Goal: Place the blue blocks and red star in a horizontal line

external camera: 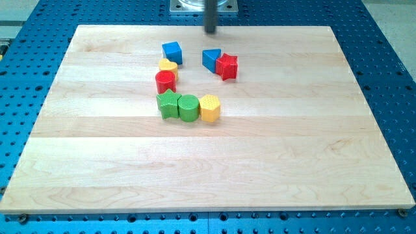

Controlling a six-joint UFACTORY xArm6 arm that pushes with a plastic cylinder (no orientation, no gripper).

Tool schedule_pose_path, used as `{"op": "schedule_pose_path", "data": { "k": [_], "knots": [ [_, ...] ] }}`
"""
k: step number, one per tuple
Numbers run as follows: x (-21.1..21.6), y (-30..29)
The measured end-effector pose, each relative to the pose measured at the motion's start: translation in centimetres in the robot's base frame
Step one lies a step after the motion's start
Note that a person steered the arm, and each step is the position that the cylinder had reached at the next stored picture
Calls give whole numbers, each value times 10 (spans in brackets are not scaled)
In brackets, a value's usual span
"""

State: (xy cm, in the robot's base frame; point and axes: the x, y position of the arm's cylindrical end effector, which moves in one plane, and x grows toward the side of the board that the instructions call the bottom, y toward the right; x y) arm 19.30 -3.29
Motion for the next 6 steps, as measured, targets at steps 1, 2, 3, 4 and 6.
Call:
{"op": "schedule_pose_path", "data": {
  "k": [1, 2, 3, 4, 6],
  "knots": [
    [-1, -76],
    [1, -92],
    [43, -93],
    [52, -64],
    [60, -30]
  ]
}}
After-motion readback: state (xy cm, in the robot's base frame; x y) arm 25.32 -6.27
